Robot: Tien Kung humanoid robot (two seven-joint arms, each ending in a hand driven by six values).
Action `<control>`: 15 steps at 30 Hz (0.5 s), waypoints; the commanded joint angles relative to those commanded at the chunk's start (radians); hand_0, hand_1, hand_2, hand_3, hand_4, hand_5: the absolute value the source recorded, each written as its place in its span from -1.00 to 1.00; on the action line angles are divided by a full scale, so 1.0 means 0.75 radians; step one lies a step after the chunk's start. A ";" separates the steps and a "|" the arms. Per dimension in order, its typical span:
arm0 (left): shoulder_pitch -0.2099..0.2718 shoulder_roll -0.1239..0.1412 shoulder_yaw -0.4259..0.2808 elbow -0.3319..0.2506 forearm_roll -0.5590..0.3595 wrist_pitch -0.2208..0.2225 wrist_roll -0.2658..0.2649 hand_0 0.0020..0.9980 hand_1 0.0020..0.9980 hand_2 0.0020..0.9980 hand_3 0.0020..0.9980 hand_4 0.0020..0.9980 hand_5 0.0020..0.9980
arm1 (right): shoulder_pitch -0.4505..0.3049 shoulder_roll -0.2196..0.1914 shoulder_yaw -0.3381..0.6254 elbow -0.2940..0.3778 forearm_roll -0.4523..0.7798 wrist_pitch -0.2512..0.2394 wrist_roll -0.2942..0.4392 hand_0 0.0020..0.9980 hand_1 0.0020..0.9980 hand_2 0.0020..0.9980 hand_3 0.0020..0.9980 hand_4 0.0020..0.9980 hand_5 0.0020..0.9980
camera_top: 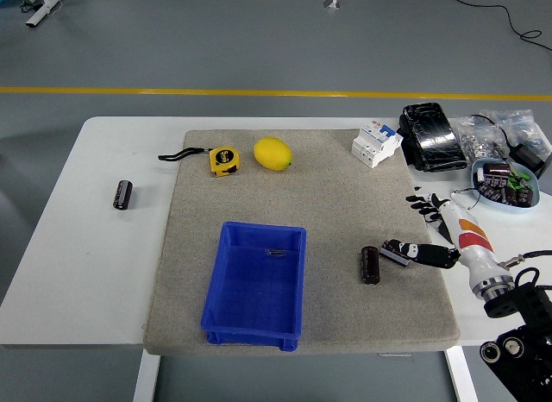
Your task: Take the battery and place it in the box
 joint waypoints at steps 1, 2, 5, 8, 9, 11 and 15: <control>0.000 0.000 0.001 0.000 -0.001 0.000 0.000 0.35 0.26 0.33 0.29 0.32 0.37 | -0.001 0.001 -0.003 0.001 -0.015 0.005 -0.003 0.25 0.23 0.30 0.45 0.97 -0.59; 0.000 0.000 0.001 0.000 -0.001 0.000 0.000 0.35 0.26 0.33 0.29 0.32 0.37 | -0.001 0.001 -0.003 0.002 -0.020 0.007 -0.004 0.25 0.23 0.30 0.45 0.97 -0.59; 0.001 0.001 0.000 0.000 0.001 -0.001 0.000 0.35 0.26 0.32 0.29 0.32 0.37 | -0.003 0.000 -0.021 0.003 -0.079 0.023 -0.026 0.23 0.22 0.29 0.44 0.96 -0.59; 0.002 0.001 -0.004 -0.001 0.011 -0.004 0.004 0.35 0.26 0.32 0.29 0.32 0.37 | 0.004 -0.002 -0.052 -0.006 -0.164 0.037 -0.068 0.23 0.22 0.29 0.44 0.96 -0.59; 0.002 0.001 -0.005 -0.001 0.016 -0.006 0.004 0.35 0.25 0.32 0.29 0.32 0.37 | 0.008 -0.002 -0.063 -0.012 -0.191 0.045 -0.083 0.21 0.20 0.27 0.43 0.95 -0.58; 0.001 0.000 -0.007 -0.001 0.025 -0.008 0.005 0.35 0.25 0.32 0.29 0.32 0.37 | 0.015 0.001 -0.077 -0.024 -0.232 0.058 -0.101 0.21 0.20 0.27 0.43 0.95 -0.58; 0.000 0.000 -0.008 -0.001 0.032 -0.011 0.006 0.35 0.26 0.32 0.29 0.32 0.37 | 0.024 0.005 -0.087 -0.042 -0.273 0.055 -0.131 0.15 0.16 0.23 0.38 0.92 -0.58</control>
